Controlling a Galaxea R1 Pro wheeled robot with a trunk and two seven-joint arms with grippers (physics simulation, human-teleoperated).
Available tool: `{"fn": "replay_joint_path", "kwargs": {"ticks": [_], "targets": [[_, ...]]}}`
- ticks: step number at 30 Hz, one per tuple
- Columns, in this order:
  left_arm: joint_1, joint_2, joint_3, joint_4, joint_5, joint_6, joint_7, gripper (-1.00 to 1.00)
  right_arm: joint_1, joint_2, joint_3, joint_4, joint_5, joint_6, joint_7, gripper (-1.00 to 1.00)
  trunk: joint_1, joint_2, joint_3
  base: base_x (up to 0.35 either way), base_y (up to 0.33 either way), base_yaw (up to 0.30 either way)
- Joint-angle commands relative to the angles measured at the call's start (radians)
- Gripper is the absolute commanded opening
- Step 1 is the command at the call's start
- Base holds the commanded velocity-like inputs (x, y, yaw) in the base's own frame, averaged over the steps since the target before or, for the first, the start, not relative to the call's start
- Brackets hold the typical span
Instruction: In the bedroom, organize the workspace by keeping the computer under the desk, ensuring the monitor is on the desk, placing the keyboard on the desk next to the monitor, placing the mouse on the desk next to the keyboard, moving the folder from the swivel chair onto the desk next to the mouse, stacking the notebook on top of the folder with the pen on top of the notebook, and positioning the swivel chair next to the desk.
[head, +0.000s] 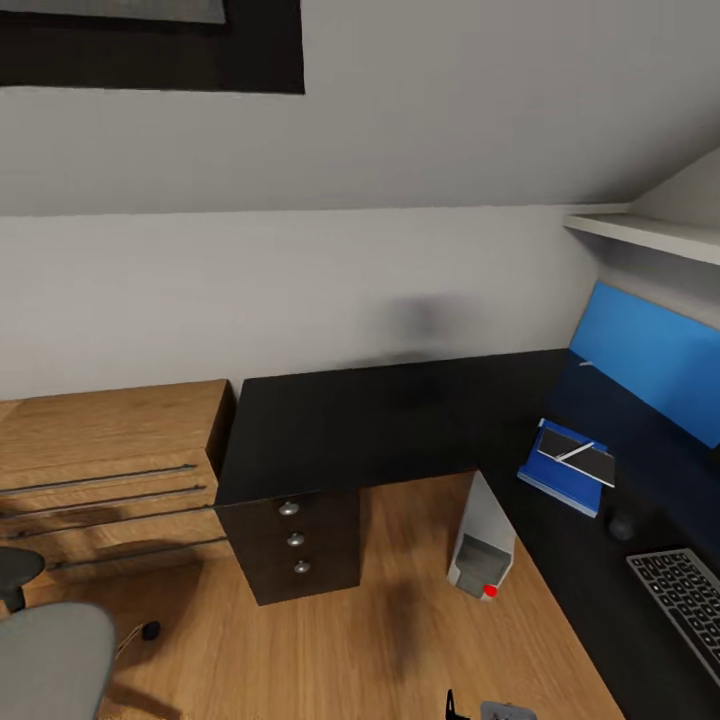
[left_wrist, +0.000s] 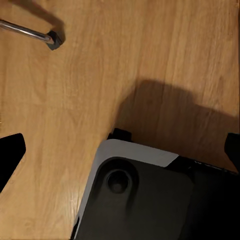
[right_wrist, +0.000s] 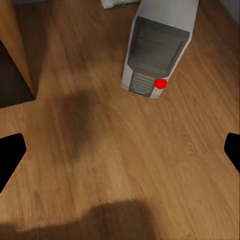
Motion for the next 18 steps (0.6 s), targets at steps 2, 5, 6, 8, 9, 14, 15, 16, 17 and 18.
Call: {"fn": "replay_joint_path", "kwargs": {"ticks": [2,5,6,8,9,14,15,16,17,18], "targets": [[-0.001,0.0,-0.016,0.011,0.008,-0.034,0.007,1.0,-0.001,0.0,0.009,0.003,-0.003,-0.018,-0.009,1.0,0.0,-0.001,0.001,0.0,0.0,0.15],[-0.001,-0.004,-0.089,0.033,0.01,-0.075,0.008,1.0,-0.001,0.001,0.01,0.025,-0.003,-0.043,-0.009,1.0,0.0,-0.001,0.006,-0.002,0.0,0.135],[-0.001,-0.004,-0.11,0.035,0.01,-0.079,0.01,1.0,-0.001,0.001,0.01,0.027,-0.003,-0.046,-0.009,1.0,0.0,-0.001,0.007,-0.054,-0.005,0.131],[-0.001,-0.004,-0.13,0.039,0.011,-0.081,0.011,1.0,-0.001,0.002,0.011,0.029,-0.002,-0.054,-0.009,1.0,0.0,-0.001,0.01,-0.115,-0.024,0.13],[-0.001,-0.004,-0.138,0.043,0.011,-0.081,0.012,1.0,-0.001,0.003,0.012,0.03,-0.002,-0.066,-0.009,1.0,0.0,-0.001,0.011,-0.194,-0.05,0.129],[-0.001,-0.006,-0.148,0.063,0.012,-0.081,0.014,1.0,-0.001,0.005,0.016,0.033,-0.001,-0.11,-0.009,1.0,0.0,-0.001,0.019,-0.257,-0.067,0.129],[-0.001,-0.006,-0.149,0.064,0.012,-0.081,0.014,1.0,-0.001,0.005,0.016,0.033,-0.001,-0.115,-0.009,1.0,0.0,-0.001,0.02,-0.296,-0.077,0.129],[-0.001,-0.007,-0.15,0.066,0.012,-0.08,0.014,1.0,-0.001,0.005,0.016,0.033,-0.001,-0.119,-0.009,1.0,0.0,-0.001,0.022,-0.301,-0.078,0.129],[-0.001,-0.008,-0.15,0.067,0.012,-0.08,0.014,1.0,-0.001,0.005,0.016,0.034,-0.001,-0.122,-0.009,1.0,0.0,-0.001,0.023,-0.306,-0.082,0.129],[-0.001,-0.009,-0.151,0.07,0.012,-0.079,0.014,1.0,-0.001,0.005,0.017,0.035,-0.001,-0.127,-0.009,1.0,0.0,-0.001,0.025,-0.312,-0.096,0.128]]}}
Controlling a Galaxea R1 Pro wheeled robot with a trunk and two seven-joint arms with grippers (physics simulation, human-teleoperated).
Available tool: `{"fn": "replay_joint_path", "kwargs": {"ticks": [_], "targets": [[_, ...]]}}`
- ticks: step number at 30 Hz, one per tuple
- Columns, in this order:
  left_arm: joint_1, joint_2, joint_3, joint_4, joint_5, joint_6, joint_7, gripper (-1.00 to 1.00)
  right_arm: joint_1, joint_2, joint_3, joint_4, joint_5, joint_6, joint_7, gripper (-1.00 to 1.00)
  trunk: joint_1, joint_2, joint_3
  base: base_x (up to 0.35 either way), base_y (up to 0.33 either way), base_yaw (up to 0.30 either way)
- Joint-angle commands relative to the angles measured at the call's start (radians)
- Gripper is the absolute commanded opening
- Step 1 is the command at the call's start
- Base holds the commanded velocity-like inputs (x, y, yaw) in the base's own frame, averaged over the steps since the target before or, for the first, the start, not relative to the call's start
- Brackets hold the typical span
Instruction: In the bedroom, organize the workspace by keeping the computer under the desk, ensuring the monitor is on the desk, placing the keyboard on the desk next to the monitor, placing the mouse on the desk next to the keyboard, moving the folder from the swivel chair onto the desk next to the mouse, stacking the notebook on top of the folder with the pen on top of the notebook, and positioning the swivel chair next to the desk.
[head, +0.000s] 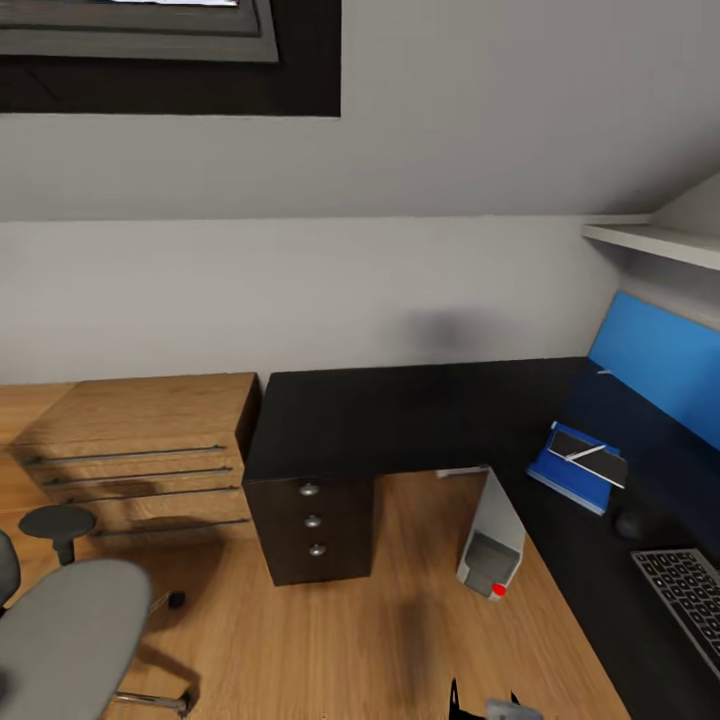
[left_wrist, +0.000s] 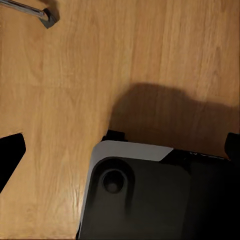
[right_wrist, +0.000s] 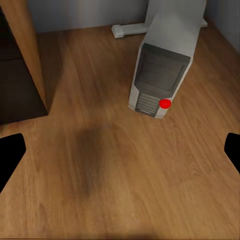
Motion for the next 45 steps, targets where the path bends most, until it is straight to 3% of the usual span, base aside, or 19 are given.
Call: {"fn": "replay_joint_path", "kwargs": {"ticks": [1,8,16,45], "targets": [[-0.001,0.0,-0.009,0.001,0.008,-0.002,0.007,1.0,-0.001,0.0,0.009,0.0,-0.002,-0.003,-0.009,1.0,0.0,-0.001,0.0,-0.314,-0.105,0.128],[-0.001,-0.002,-0.01,0.006,0.008,0.007,0.004,1.0,0.0,-0.002,0.008,0.001,-0.002,-0.008,-0.009,1.0,0.0,-0.001,0.01,-0.243,-0.181,0.13],[0.0,-0.003,-0.009,0.015,0.006,0.002,0.003,1.0,0.0,-0.003,0.005,0.001,-0.002,-0.009,-0.009,1.0,0.0,-0.001,0.022,0.016,-0.195,0.141],[-0.001,-0.002,-0.003,0.018,0.012,-0.005,0.01,1.0,-0.001,-0.004,0.009,0.001,0.004,-0.009,-0.01,1.0,0.0,-0.001,0.047,0.001,-0.007,0.228]]}}
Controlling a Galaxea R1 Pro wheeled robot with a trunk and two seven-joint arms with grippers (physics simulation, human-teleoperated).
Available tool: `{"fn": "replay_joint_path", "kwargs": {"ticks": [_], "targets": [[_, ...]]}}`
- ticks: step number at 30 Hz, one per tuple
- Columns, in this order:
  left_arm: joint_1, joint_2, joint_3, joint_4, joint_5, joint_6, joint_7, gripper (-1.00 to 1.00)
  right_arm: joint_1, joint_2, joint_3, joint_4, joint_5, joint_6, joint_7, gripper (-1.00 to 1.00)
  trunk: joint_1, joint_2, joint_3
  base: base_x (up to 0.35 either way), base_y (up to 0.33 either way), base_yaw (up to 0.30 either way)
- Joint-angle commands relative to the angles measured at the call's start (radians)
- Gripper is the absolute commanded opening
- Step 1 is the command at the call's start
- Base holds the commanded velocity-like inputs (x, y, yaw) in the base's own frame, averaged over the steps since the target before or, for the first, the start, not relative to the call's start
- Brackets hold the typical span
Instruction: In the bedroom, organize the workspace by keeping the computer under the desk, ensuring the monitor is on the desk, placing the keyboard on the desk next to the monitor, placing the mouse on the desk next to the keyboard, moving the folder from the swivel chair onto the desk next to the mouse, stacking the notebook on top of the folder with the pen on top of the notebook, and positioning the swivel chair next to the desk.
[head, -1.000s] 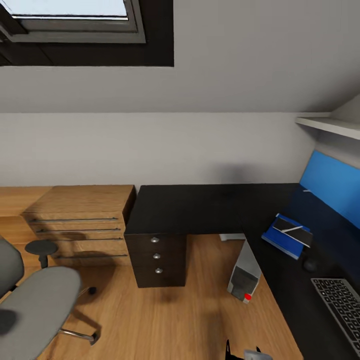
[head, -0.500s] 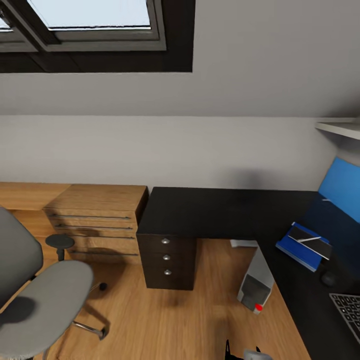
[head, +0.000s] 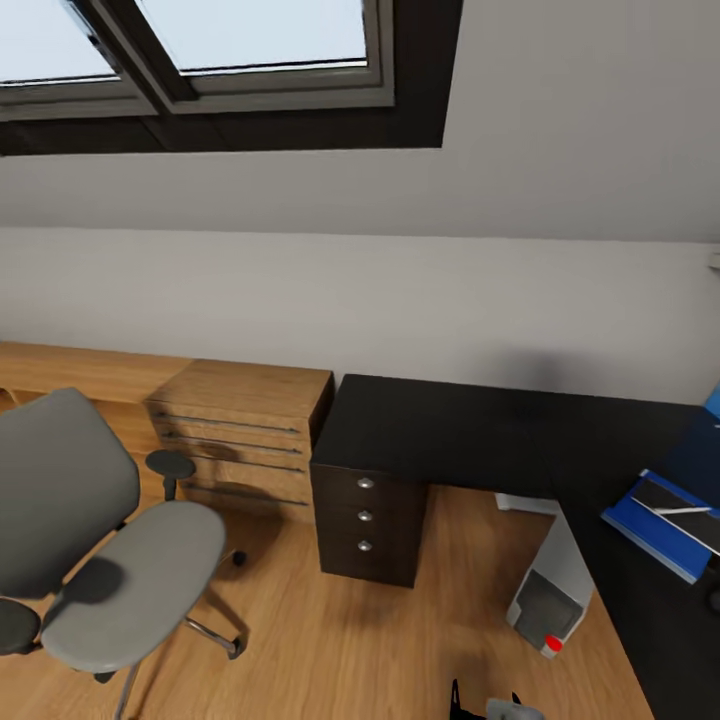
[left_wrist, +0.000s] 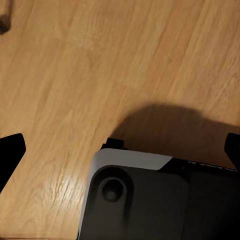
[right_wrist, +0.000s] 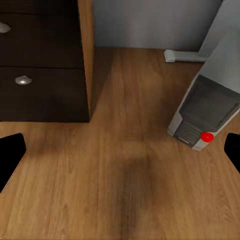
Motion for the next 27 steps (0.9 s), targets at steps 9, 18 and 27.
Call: {"fn": "replay_joint_path", "kwargs": {"ticks": [9,18,27], "targets": [[-0.001,0.001,-0.007,0.001,0.008,-0.004,0.006,1.0,-0.001,-0.001,0.007,0.0,-0.002,0.001,-0.009,1.0,0.0,-0.001,-0.001,0.0,0.0,0.297],[-0.001,0.001,-0.007,0.001,0.008,-0.004,0.006,1.0,-0.001,0.0,0.007,0.0,-0.002,0.004,-0.009,1.0,0.0,-0.001,-0.001,0.0,0.0,0.3],[-0.001,0.001,-0.007,0.003,0.008,-0.004,0.006,1.0,-0.001,0.002,0.008,0.0,-0.002,0.006,-0.009,1.0,0.0,-0.001,-0.001,0.0,0.0,0.3]]}}
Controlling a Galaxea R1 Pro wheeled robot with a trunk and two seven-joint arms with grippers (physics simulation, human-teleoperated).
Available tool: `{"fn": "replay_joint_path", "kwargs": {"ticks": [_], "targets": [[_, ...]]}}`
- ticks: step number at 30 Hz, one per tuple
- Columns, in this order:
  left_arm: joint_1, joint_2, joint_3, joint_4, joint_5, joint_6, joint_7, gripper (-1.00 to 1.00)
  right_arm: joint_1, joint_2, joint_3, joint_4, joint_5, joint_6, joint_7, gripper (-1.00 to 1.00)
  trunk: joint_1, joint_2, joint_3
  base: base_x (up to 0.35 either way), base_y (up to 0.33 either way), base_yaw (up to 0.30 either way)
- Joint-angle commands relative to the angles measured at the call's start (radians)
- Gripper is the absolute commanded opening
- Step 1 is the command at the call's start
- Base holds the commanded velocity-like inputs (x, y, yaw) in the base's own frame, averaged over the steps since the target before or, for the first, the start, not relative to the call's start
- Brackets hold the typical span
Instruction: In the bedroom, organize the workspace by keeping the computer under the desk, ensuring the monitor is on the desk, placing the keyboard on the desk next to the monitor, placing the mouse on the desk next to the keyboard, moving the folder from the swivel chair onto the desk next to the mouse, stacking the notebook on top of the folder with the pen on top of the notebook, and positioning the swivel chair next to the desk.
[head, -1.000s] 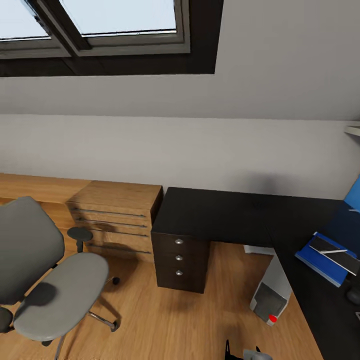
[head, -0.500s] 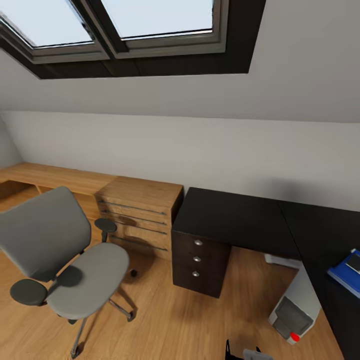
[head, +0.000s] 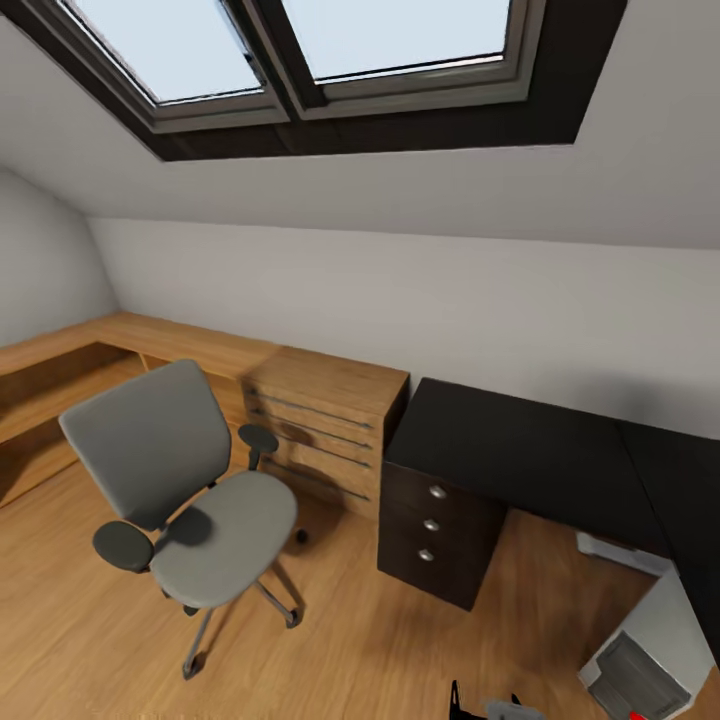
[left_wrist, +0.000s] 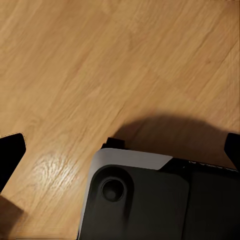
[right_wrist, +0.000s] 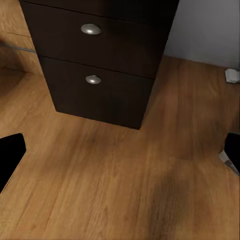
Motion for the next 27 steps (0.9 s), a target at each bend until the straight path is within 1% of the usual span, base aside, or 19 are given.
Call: {"fn": "replay_joint_path", "kwargs": {"ticks": [1,12,27], "targets": [[-0.001,0.001,-0.009,0.0,0.008,-0.003,0.006,1.0,-0.001,0.001,0.009,0.0,-0.002,-0.001,-0.009,1.0,0.0,-0.002,-0.002,0.0,0.0,0.3],[-0.001,0.001,-0.009,0.0,0.008,-0.004,0.006,1.0,-0.001,0.015,0.013,0.0,-0.002,0.0,-0.009,1.0,0.0,-0.002,-0.002,0.0,0.0,0.3],[-0.001,0.001,-0.009,0.0,0.008,-0.004,0.006,1.0,-0.001,0.017,0.012,0.0,-0.003,0.002,-0.009,1.0,0.0,-0.002,-0.002,0.0,0.0,0.3]]}}
